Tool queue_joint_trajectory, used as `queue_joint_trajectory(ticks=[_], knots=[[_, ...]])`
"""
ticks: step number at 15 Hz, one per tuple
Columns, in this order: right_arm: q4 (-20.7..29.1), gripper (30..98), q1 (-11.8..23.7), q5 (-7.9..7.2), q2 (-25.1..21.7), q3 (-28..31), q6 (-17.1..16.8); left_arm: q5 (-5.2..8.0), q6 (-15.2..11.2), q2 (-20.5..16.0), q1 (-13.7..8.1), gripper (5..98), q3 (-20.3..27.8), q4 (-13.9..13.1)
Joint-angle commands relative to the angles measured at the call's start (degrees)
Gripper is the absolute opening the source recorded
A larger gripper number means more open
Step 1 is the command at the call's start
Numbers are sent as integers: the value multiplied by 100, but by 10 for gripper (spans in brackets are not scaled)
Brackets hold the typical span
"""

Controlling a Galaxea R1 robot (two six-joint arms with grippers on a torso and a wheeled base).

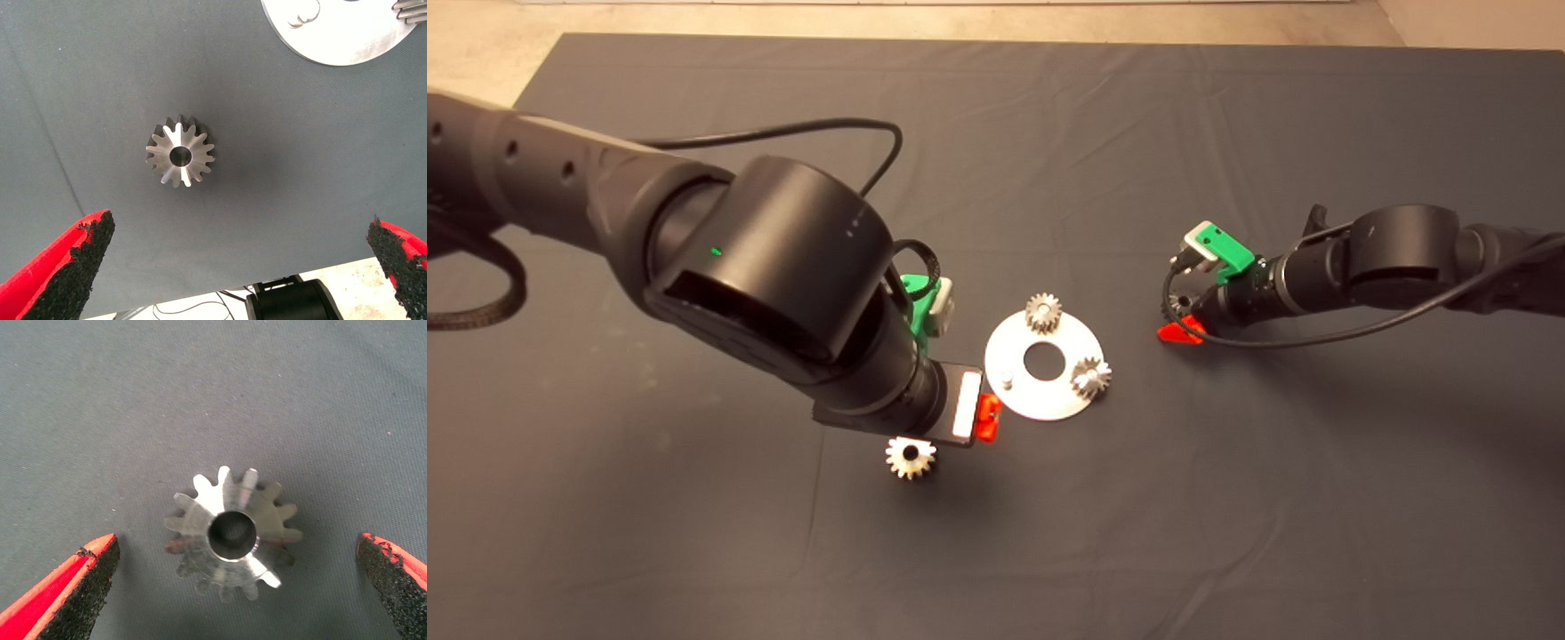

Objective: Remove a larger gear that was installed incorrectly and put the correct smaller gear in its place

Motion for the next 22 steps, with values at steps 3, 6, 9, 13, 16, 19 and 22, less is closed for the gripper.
queue_joint_trajectory(ticks=[3, 6, 9, 13, 16, 19, 22], knots=[[-285, 903, 74, 57, 42, -28, -24, 757, -38, -1, -105, 978, 42, -104], [-320, 852, 87, 57, 51, -21, -24, 757, -38, -1, -105, 978, 42, -104], [-372, 836, 92, 57, 51, -13, -28, 757, -38, -1, -105, 978, 51, -104], [-381, 775, 92, 57, 77, -13, -24, 757, -38, 8, -97, 978, 51, -104], [-381, 748, 92, 57, 77, -13, -24, 757, -38, 8, -97, 978, 51, -104], [-381, 705, 92, 57, 77, -13, -24, 757, -38, -1, -97, 979, 60, -104], [-408, 651, 92, 57, 77, -4, -15, 757, -38, -3, -97, 978, 51, -104]])
